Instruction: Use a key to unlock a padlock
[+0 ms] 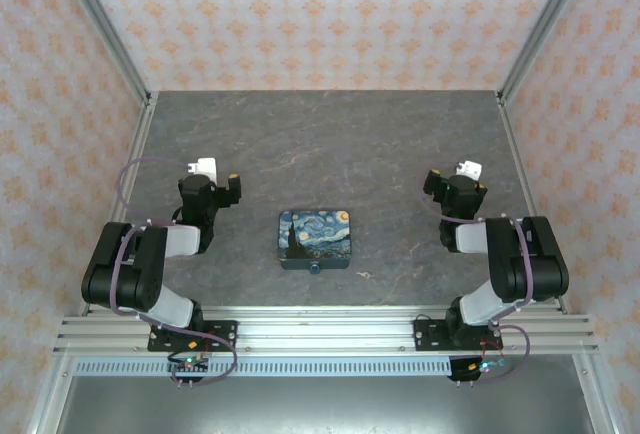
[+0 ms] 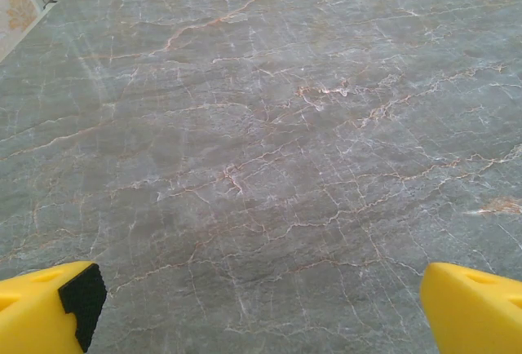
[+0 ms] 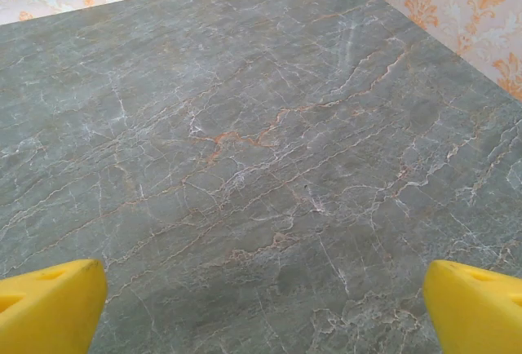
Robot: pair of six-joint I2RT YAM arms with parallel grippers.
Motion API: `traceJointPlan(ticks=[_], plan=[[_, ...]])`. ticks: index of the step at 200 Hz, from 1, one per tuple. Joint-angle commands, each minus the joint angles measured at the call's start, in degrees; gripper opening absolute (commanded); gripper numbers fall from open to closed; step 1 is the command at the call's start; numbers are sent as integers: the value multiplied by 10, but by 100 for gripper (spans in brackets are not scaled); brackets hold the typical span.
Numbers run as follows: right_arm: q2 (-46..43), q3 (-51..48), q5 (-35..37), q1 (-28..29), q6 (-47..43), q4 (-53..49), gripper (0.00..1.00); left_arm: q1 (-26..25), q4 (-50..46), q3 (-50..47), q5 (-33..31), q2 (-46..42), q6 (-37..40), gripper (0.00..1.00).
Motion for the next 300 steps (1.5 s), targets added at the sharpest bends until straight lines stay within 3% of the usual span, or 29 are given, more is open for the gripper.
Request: traceJointPlan(ticks=[1, 145, 184, 217, 264, 300], plan=[[-10, -2, 9, 3, 3, 18, 99, 3, 6, 12, 4, -2, -2, 100], [-17, -1, 17, 3, 8, 19, 99, 3, -2, 15, 3, -6, -2, 100], [-114, 75, 31, 2, 31, -207, 99, 3, -177, 93, -7, -53, -13, 100], [-150, 124, 34, 1, 144, -338, 99, 4, -301, 140, -18, -106, -73, 100], [-232, 142, -165, 0, 206, -451, 100, 1, -569, 272, 35, -136, -258, 100], [-240, 136, -335, 12, 273, -508, 84, -46, -646, 279, 118, -148, -308, 100]])
